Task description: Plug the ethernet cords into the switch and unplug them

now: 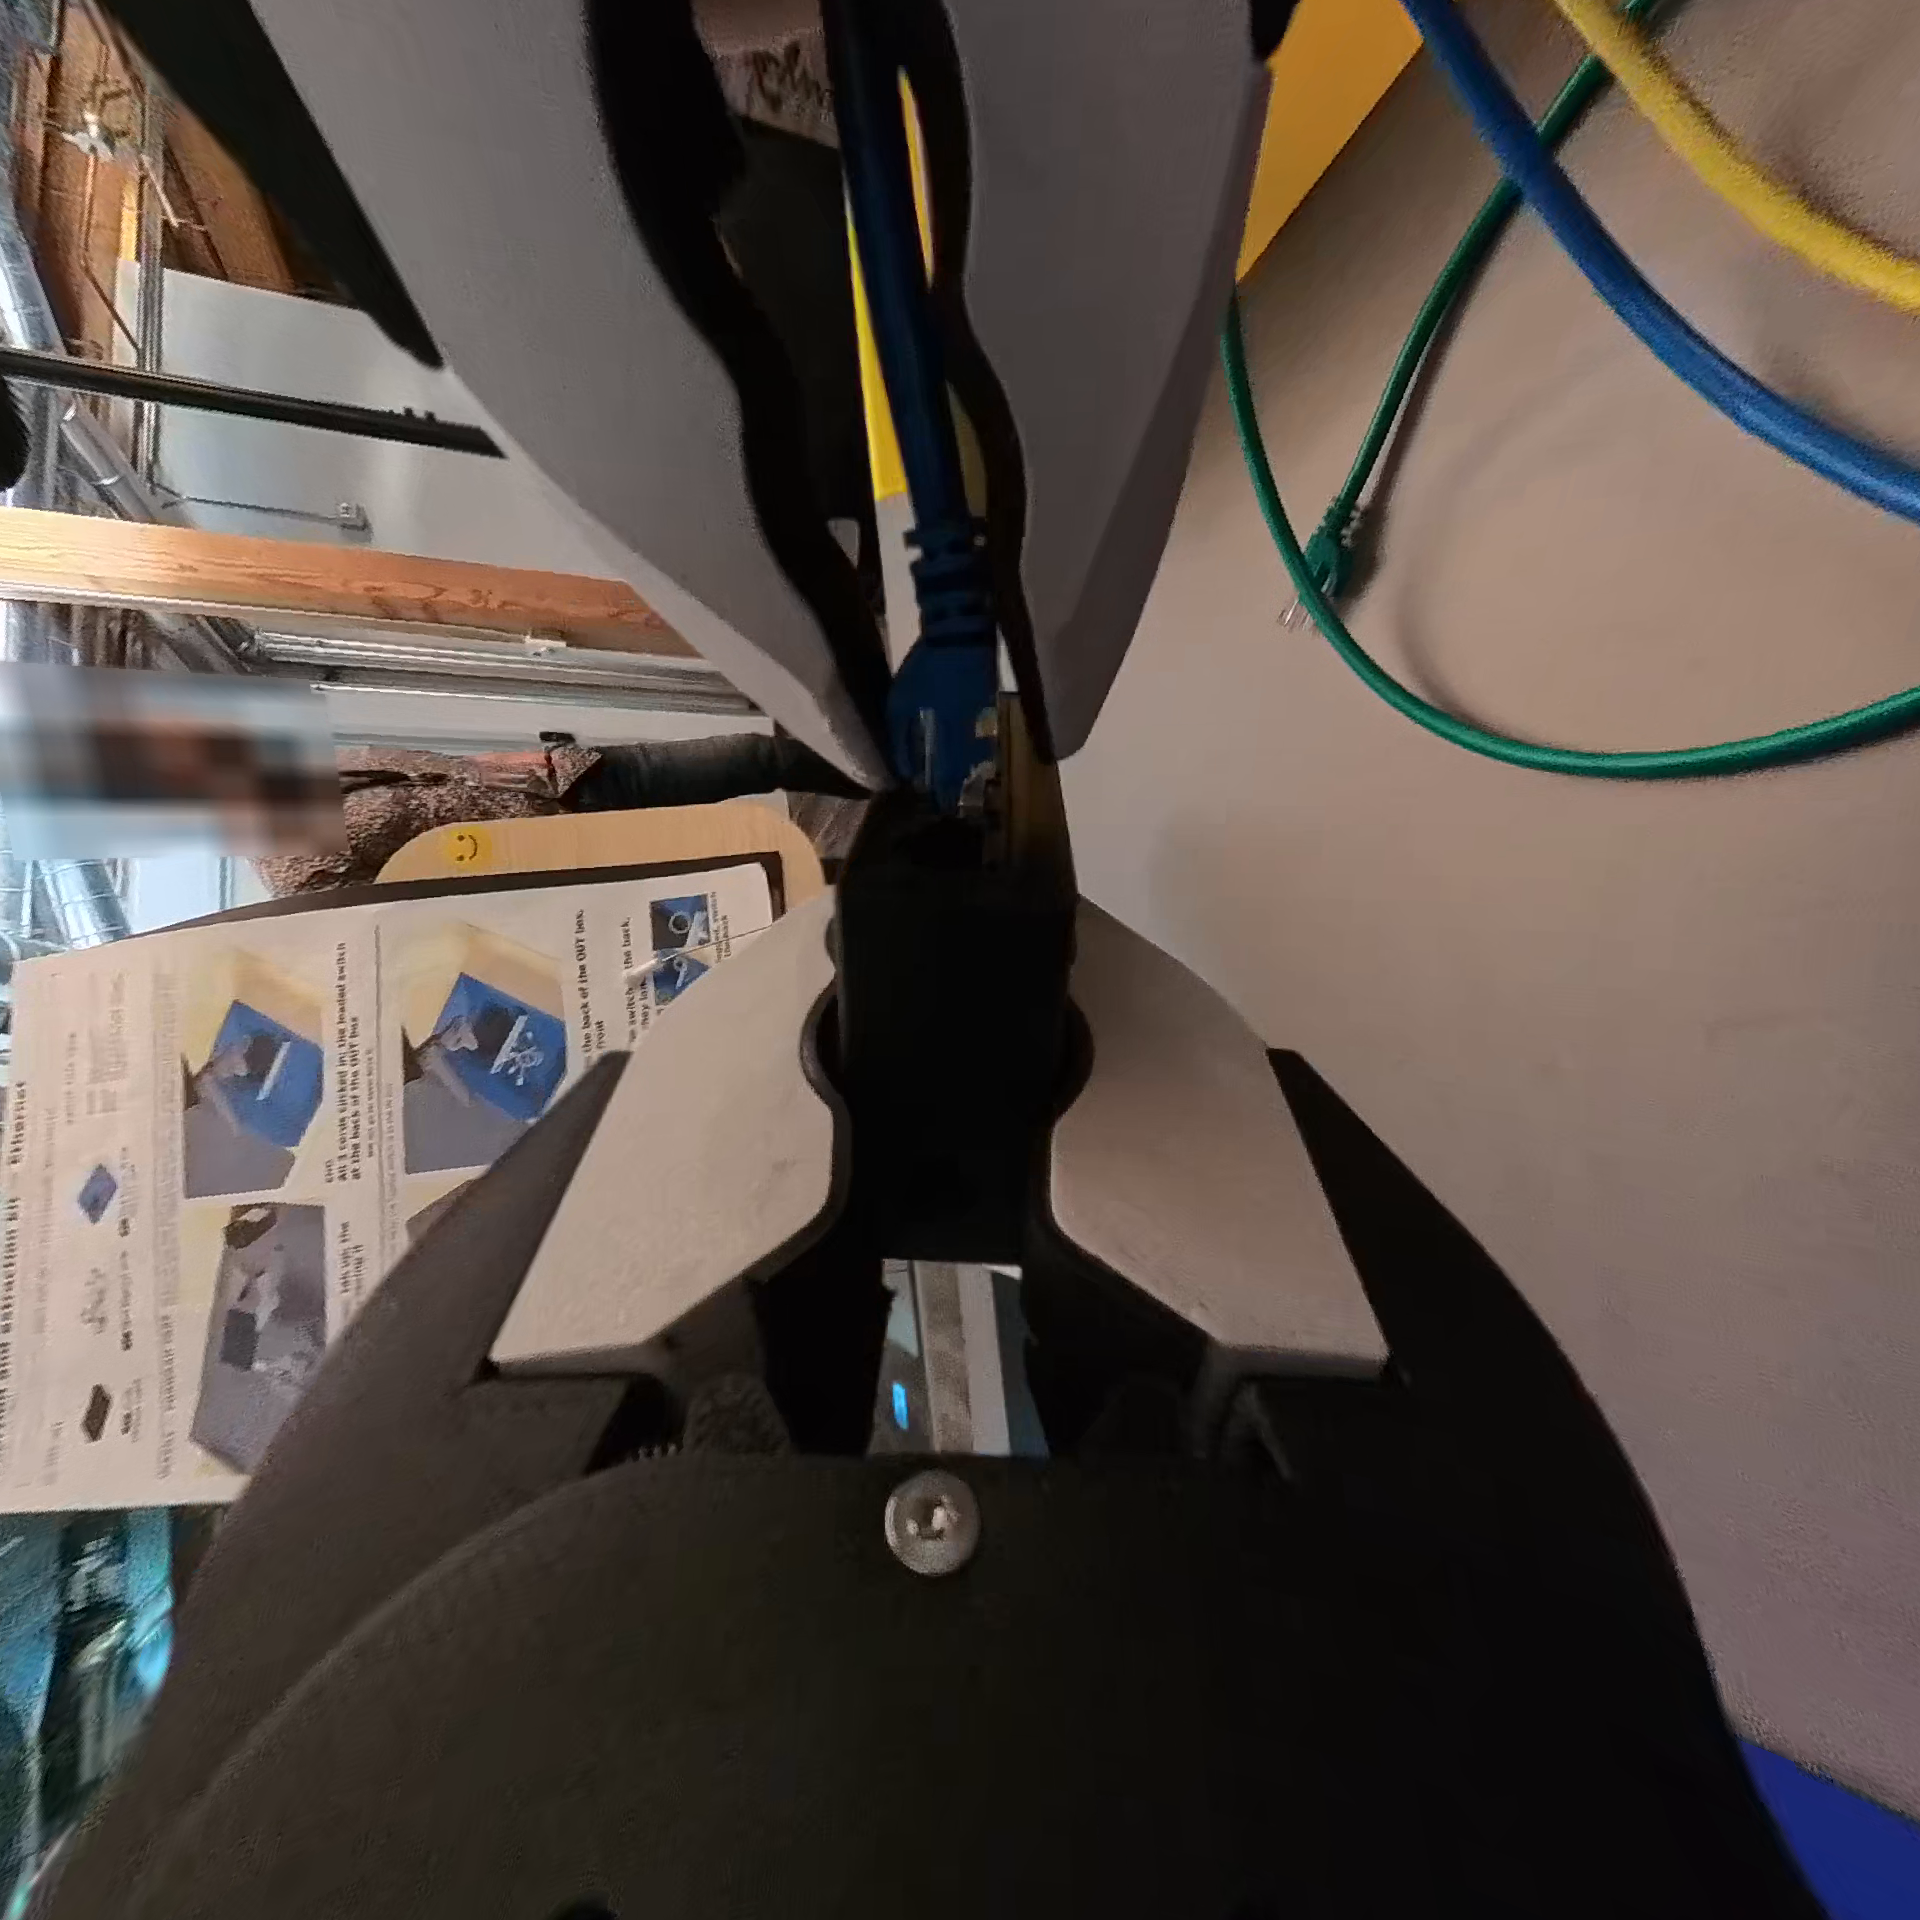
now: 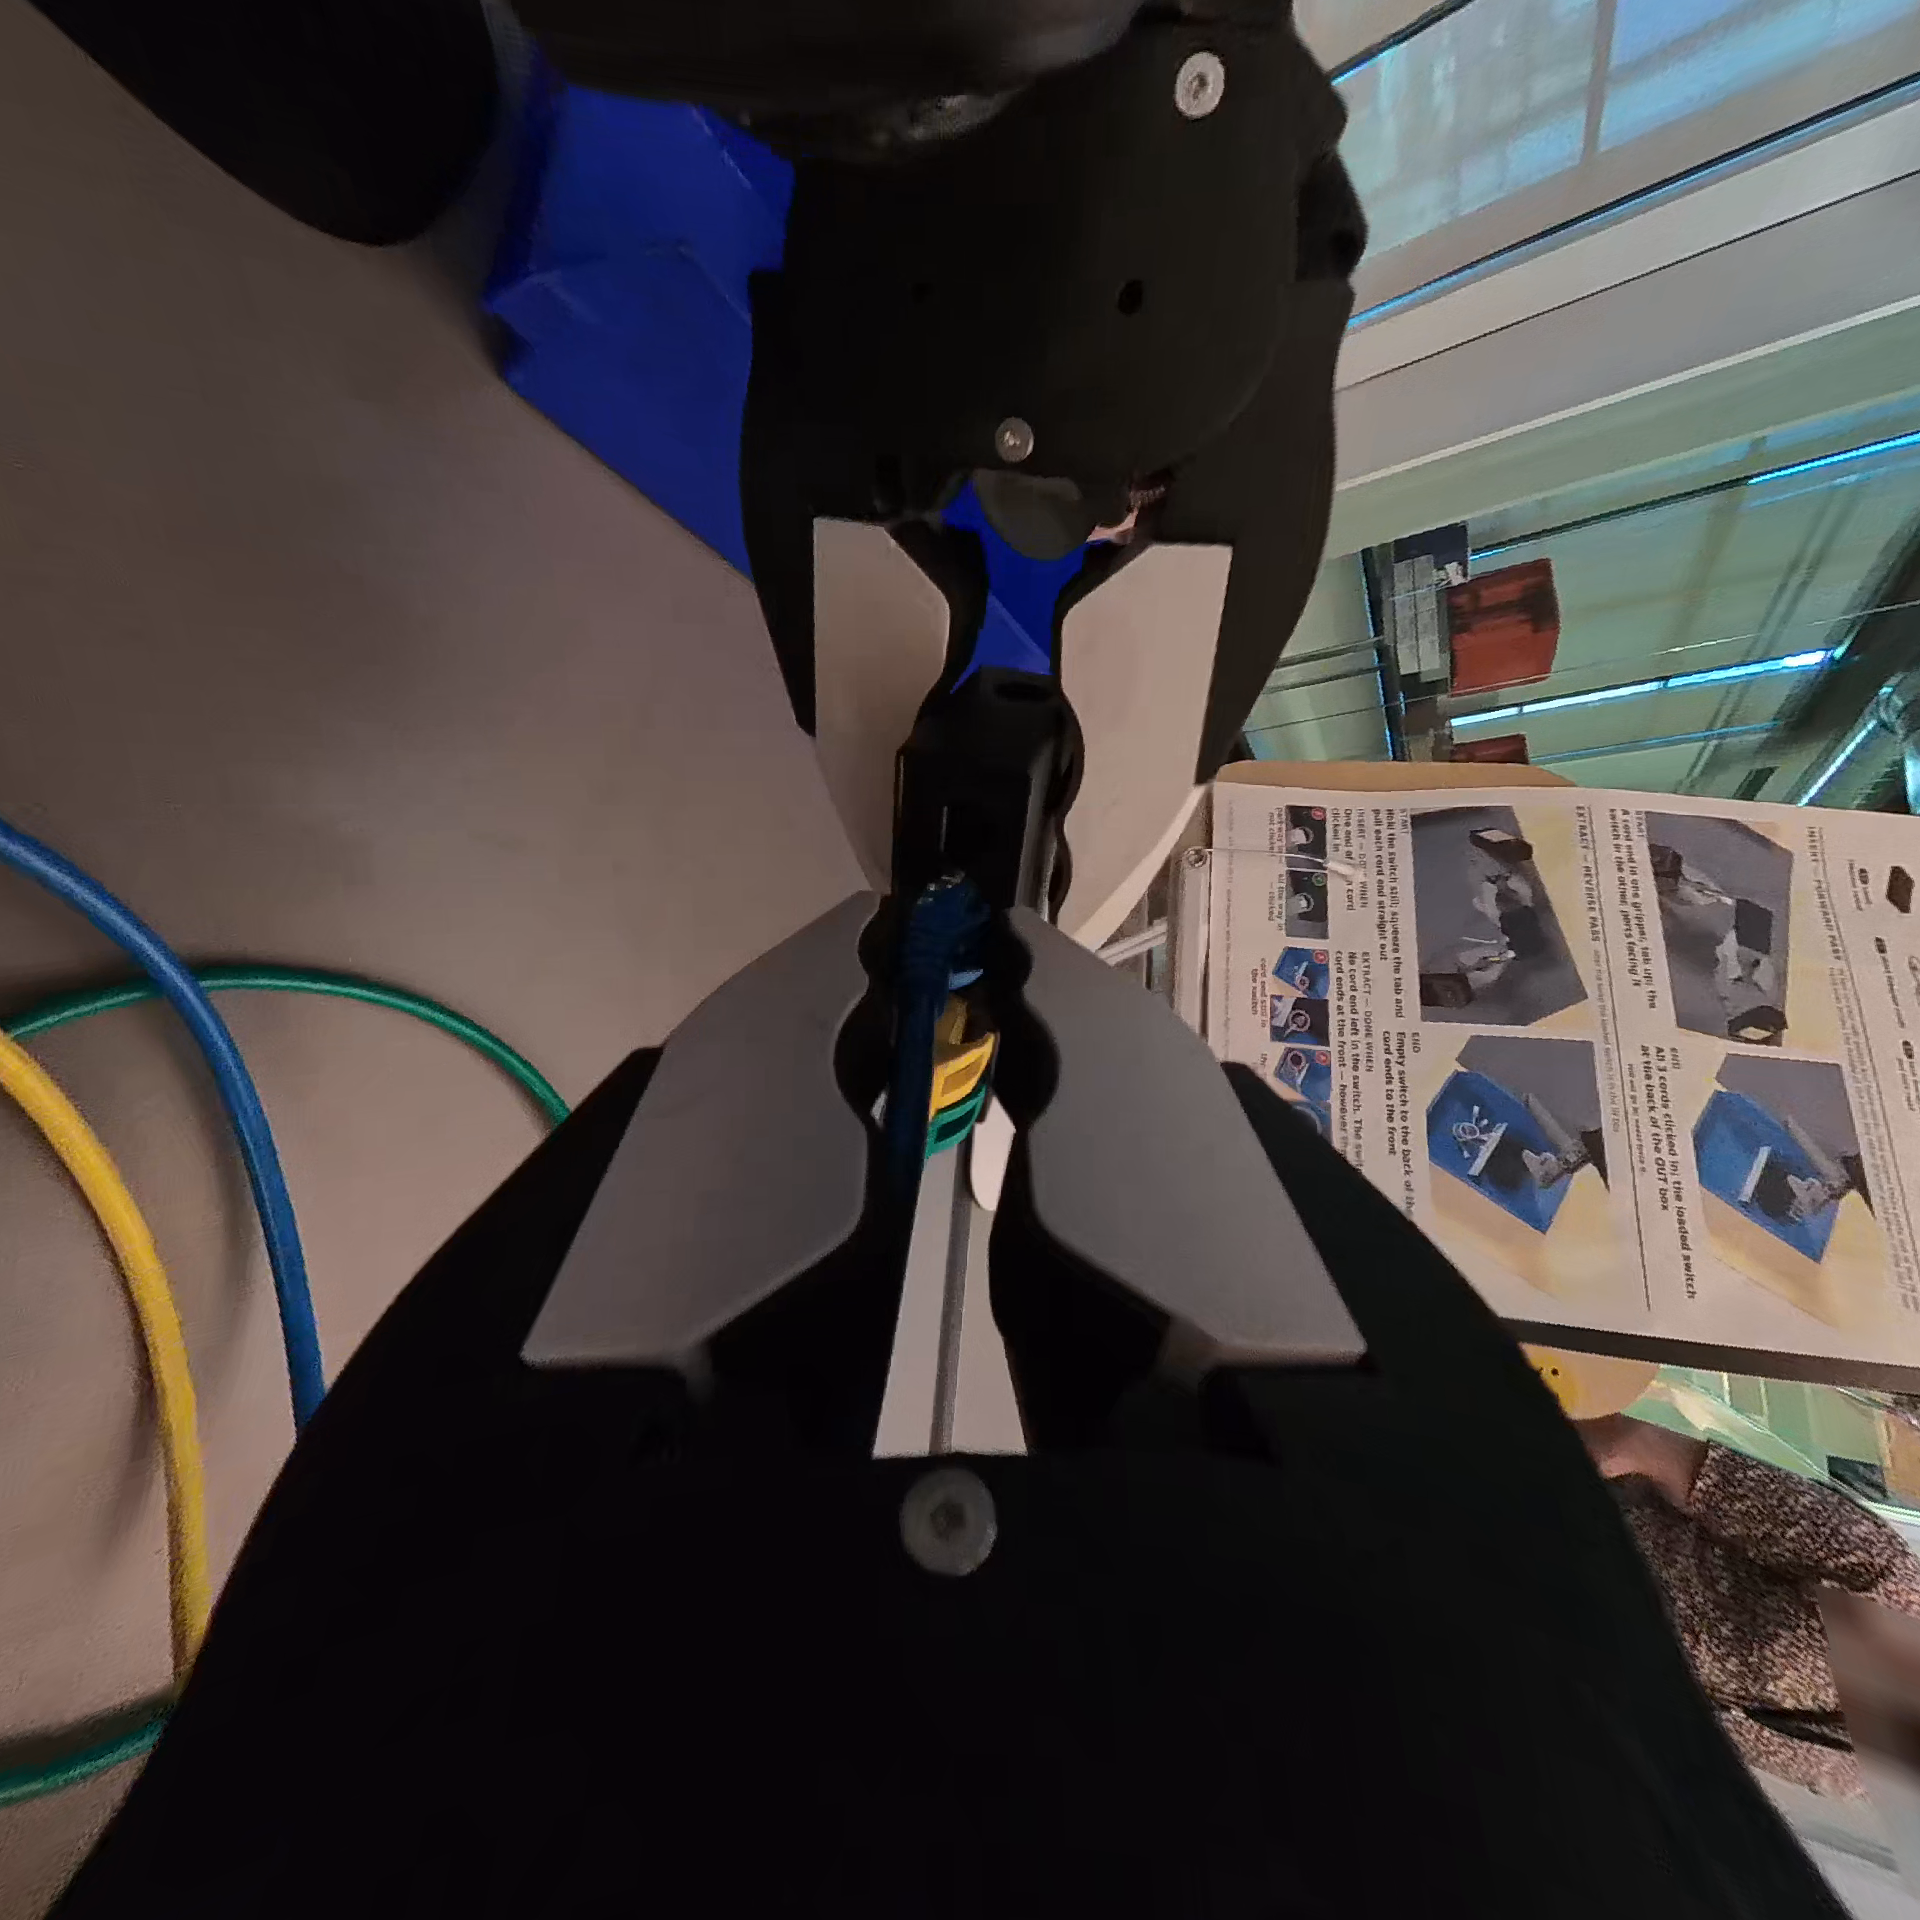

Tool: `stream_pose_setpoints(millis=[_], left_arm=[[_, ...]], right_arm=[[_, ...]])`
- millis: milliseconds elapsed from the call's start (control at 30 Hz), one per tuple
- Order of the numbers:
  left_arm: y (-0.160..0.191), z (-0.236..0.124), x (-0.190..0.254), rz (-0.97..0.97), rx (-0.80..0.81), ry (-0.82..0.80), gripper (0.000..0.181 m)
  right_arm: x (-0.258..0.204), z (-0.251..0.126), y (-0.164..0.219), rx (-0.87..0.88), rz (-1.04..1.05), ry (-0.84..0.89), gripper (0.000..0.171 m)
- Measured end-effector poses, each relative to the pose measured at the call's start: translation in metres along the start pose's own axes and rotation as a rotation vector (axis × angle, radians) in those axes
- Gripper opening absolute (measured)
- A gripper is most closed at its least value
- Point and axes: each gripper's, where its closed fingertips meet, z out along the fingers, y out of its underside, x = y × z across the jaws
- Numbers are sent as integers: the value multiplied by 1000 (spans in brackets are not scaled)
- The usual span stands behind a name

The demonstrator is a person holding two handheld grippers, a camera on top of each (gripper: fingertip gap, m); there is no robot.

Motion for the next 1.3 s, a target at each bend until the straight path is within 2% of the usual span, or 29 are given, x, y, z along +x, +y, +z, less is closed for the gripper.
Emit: stream_pose_setpoints(millis=[567,700,967,1067,1300], left_arm=[[-17,3,10,-44,34,60,32],[-18,1,-1,-76,36,6,31],[-15,12,0,-108,9,-27,33],[-11,11,-7,-35,-37,-98,34],[-5,23,13,24,-40,-19,32]], right_arm=[[-10,-14,3,-71,-14,-79,17],[2,-16,0,-52,-40,-4,17],[3,-10,6,-63,-1,-3,16],[5,-9,8,-59,0,13,17],[-18,-2,18,-65,61,-134,18]])
